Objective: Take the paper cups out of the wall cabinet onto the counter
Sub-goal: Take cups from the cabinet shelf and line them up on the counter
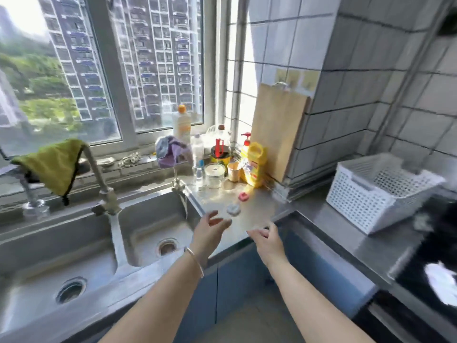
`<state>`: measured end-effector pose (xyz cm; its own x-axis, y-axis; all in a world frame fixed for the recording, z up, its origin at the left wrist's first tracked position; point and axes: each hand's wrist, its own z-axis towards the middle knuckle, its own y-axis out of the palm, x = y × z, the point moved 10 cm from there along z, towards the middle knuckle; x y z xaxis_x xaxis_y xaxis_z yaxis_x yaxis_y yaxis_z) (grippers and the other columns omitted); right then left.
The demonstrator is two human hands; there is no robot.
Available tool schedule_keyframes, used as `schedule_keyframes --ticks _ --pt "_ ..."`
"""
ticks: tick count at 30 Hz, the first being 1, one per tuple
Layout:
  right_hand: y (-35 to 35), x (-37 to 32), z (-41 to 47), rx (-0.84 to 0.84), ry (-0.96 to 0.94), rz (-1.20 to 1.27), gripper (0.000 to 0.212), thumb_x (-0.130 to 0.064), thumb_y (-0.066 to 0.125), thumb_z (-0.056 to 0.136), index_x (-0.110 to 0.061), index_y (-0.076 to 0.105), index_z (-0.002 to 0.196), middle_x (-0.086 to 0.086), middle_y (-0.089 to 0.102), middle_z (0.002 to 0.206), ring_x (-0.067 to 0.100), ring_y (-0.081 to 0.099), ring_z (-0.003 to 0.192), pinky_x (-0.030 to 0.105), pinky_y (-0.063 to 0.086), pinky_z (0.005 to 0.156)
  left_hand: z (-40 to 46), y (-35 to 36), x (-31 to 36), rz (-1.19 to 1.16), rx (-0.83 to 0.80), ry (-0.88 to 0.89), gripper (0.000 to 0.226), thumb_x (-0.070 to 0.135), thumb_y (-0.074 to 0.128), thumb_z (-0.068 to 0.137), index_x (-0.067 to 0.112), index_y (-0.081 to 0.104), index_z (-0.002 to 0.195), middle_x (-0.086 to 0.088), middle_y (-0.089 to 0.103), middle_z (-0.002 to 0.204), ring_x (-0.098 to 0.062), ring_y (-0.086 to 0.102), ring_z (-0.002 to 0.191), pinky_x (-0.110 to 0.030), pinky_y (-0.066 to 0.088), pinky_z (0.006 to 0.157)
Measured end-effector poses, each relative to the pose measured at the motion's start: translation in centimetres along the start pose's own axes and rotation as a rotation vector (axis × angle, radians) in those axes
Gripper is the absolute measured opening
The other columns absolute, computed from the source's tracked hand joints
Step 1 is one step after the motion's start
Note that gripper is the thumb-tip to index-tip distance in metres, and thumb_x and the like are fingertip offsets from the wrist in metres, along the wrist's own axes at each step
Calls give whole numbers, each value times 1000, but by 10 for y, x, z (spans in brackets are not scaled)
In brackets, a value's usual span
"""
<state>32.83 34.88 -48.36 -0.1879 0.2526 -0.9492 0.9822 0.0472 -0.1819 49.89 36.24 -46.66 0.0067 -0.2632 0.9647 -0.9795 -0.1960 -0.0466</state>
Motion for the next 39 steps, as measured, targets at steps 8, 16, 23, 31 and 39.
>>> schedule_keyframes --ticks 8,16,23,31,39 --pt "-161 -58 58 332 -78 34 68 -34 61 84 -22 29 143 -1 55 120 21 52 116 46 45 99 63 172 92 146 -387 142 70 39 70 78 20 40 138 -1 58 128 -19 55 114 -35 43 101" --pt "-258 -139 89 605 -196 106 60 -30 61 86 -22 35 140 4 53 132 21 52 117 33 39 98 105 286 203 230 -614 346 62 33 70 80 20 44 134 -4 56 133 -17 56 112 -37 45 103" --pt "-340 -204 94 744 -285 69 63 -34 59 87 -22 32 142 3 51 134 16 50 110 36 44 98 116 373 279 129 -777 430 56 31 66 85 20 45 135 5 59 117 -12 57 104 -30 45 88" --pt "-441 -306 108 908 -513 85 48 -22 56 89 -20 43 136 1 61 120 19 57 114 43 42 105 133 464 387 -13 -810 536 49 29 66 84 20 49 130 -2 60 121 -14 58 103 -30 47 84" --pt "-540 -425 152 948 -635 -99 47 -24 61 85 -19 49 130 4 60 119 23 57 113 45 44 102 153 523 515 -104 -742 725 46 27 65 86 19 50 128 0 60 116 -6 58 90 -21 47 74"
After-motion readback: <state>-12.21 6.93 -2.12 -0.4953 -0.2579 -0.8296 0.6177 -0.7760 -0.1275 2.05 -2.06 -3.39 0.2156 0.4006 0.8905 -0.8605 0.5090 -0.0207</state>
